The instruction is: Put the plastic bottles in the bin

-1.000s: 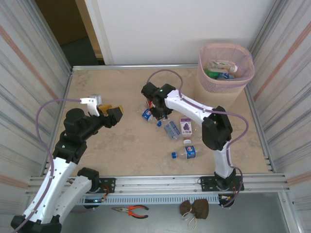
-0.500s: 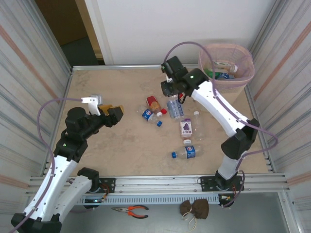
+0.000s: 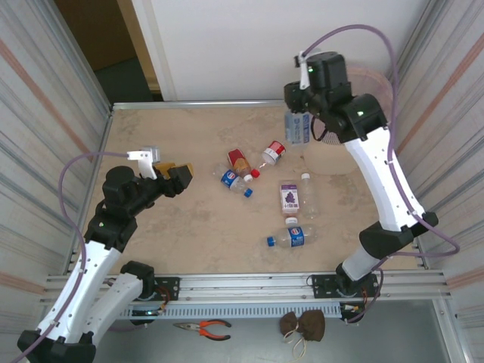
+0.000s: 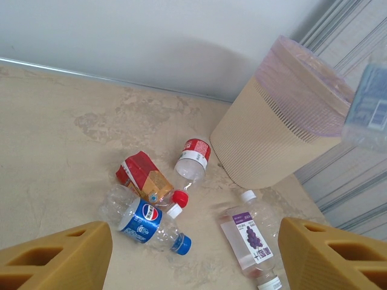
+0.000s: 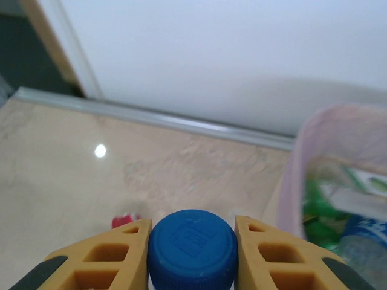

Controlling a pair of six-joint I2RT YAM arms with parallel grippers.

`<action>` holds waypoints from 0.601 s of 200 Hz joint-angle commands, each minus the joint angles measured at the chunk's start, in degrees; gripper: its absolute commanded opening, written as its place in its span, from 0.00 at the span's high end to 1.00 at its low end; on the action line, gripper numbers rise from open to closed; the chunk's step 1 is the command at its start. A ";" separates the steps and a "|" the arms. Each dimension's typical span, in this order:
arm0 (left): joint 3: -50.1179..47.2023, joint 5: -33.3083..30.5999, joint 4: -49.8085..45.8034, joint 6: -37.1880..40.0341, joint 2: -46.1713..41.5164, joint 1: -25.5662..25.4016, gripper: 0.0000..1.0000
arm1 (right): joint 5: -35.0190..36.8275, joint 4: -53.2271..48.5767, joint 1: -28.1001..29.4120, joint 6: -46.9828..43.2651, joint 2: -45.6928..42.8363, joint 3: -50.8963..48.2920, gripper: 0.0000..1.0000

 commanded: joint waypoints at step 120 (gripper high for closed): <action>1.52 0.84 0.28 -1.56 -1.74 0.50 0.27 | -15.16 2.20 -27.91 2.56 11.70 17.26 0.74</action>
